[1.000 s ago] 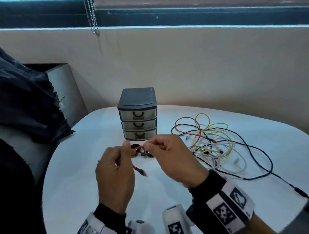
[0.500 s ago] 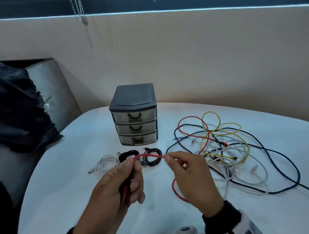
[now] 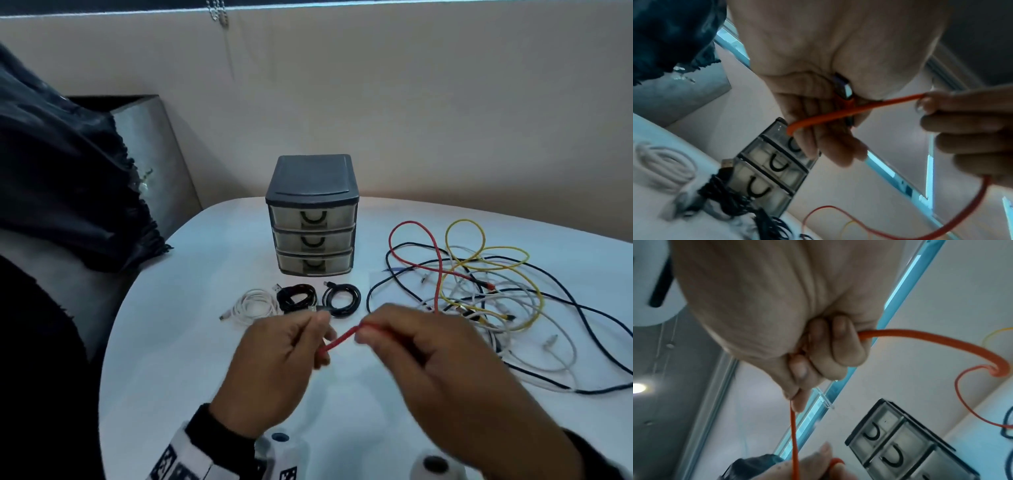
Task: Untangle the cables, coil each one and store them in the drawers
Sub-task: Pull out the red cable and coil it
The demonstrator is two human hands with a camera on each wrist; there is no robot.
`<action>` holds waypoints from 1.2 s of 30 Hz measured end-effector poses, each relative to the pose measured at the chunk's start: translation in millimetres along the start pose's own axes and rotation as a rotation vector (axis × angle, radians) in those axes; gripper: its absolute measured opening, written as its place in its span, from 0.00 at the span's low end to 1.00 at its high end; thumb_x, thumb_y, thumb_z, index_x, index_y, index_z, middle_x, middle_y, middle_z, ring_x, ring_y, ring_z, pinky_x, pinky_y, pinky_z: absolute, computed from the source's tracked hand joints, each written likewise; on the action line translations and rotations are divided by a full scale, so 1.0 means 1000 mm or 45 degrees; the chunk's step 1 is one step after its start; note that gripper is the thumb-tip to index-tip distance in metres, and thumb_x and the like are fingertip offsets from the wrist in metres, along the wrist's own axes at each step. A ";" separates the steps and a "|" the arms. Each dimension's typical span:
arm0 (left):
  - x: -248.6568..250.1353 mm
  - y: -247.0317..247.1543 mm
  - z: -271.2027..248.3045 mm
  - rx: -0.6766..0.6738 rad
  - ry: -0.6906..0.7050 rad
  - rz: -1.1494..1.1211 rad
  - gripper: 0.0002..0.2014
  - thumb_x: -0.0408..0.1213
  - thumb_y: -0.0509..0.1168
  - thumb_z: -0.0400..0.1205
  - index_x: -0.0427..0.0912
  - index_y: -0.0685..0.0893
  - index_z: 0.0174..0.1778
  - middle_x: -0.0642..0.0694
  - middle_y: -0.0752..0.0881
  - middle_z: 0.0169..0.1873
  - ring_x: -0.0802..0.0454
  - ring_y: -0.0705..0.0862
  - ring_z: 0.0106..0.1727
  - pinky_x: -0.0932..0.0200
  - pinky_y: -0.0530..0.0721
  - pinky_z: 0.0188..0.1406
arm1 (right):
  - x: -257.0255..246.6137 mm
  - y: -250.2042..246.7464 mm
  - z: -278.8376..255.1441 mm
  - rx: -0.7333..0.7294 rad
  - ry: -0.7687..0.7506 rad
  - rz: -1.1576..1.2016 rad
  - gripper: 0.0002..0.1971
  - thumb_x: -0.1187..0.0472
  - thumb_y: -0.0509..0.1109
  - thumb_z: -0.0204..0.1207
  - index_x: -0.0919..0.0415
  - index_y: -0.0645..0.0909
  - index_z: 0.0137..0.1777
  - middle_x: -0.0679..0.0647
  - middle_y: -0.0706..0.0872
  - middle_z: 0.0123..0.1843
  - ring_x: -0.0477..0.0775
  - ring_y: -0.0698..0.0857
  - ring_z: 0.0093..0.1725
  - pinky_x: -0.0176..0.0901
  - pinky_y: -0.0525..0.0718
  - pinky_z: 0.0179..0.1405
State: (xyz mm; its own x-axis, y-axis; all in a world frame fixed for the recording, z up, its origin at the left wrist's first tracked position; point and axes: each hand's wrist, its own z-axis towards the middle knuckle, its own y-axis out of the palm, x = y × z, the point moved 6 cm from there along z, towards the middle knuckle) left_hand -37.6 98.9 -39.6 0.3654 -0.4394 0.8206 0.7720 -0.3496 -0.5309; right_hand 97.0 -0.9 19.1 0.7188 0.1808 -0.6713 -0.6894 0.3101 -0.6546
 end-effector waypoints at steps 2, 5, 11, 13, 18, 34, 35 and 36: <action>0.009 0.011 -0.006 -0.252 -0.099 -0.296 0.26 0.57 0.53 0.86 0.48 0.88 0.34 0.49 0.84 0.19 0.60 0.81 0.26 0.67 0.80 0.42 | 0.008 -0.012 0.005 0.200 0.028 0.093 0.08 0.49 0.69 0.82 0.43 0.85 0.42 0.38 0.84 0.30 0.43 0.80 0.29 0.29 0.74 0.29; 0.019 0.014 -0.012 -0.445 -0.198 -0.775 0.21 0.50 0.56 0.83 0.47 0.90 0.35 0.47 0.78 0.14 0.54 0.78 0.20 0.57 0.85 0.49 | 0.029 -0.013 0.011 0.379 0.130 0.252 0.11 0.59 0.75 0.76 0.38 0.88 0.40 0.34 0.89 0.34 0.39 0.86 0.34 0.25 0.78 0.33; 0.009 0.000 -0.004 -0.166 -0.164 -1.335 0.21 0.59 0.79 0.66 0.43 0.93 0.41 0.46 0.86 0.25 0.54 0.86 0.27 0.58 0.88 0.40 | 0.047 0.038 0.009 0.044 0.195 0.215 0.09 0.55 0.72 0.81 0.39 0.91 0.50 0.39 0.85 0.28 0.41 0.76 0.26 0.36 0.74 0.29; 0.001 -0.006 0.000 -0.028 -0.172 -1.463 0.24 0.55 0.82 0.62 0.40 0.93 0.45 0.45 0.89 0.31 0.50 0.90 0.34 0.59 0.88 0.41 | 0.040 0.053 0.004 -0.116 0.149 0.095 0.08 0.48 0.68 0.82 0.41 0.89 0.53 0.39 0.86 0.31 0.43 0.79 0.28 0.38 0.75 0.30; -0.008 -0.019 0.002 0.241 -0.119 -0.927 0.16 0.44 0.59 0.82 0.40 0.88 0.54 0.44 0.92 0.38 0.46 0.92 0.47 0.54 0.86 0.48 | 0.013 0.062 -0.012 -0.524 0.040 -0.209 0.17 0.41 0.52 0.85 0.46 0.78 0.62 0.49 0.88 0.44 0.49 0.82 0.43 0.47 0.81 0.47; 0.036 -0.014 -0.019 -0.457 0.054 -1.479 0.17 0.45 0.64 0.84 0.35 0.89 0.54 0.51 0.83 0.22 0.52 0.86 0.26 0.57 0.86 0.55 | 0.023 0.006 0.008 0.181 0.112 0.337 0.06 0.50 0.71 0.78 0.46 0.90 0.44 0.45 0.80 0.26 0.40 0.74 0.26 0.32 0.71 0.26; 0.037 -0.021 -0.016 -0.401 0.095 -1.607 0.18 0.44 0.63 0.85 0.32 0.88 0.57 0.50 0.84 0.25 0.49 0.89 0.32 0.55 0.86 0.59 | 0.030 0.021 0.006 0.091 0.154 0.322 0.08 0.47 0.70 0.79 0.45 0.89 0.47 0.43 0.80 0.26 0.40 0.72 0.26 0.34 0.71 0.26; 0.036 -0.028 -0.014 -0.303 0.103 -1.689 0.18 0.42 0.63 0.84 0.31 0.88 0.58 0.47 0.86 0.28 0.47 0.90 0.37 0.54 0.85 0.60 | 0.034 0.036 0.003 -0.019 0.159 0.291 0.09 0.45 0.68 0.78 0.42 0.88 0.51 0.40 0.83 0.28 0.40 0.74 0.27 0.36 0.74 0.28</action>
State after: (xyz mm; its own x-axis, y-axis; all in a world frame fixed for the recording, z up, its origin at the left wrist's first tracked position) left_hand -53.0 81.5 1.8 -0.6179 0.2949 0.7289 0.4050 -0.6752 0.6165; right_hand 96.5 18.9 -26.3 0.5283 0.1275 -0.8394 -0.8344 0.2608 -0.4856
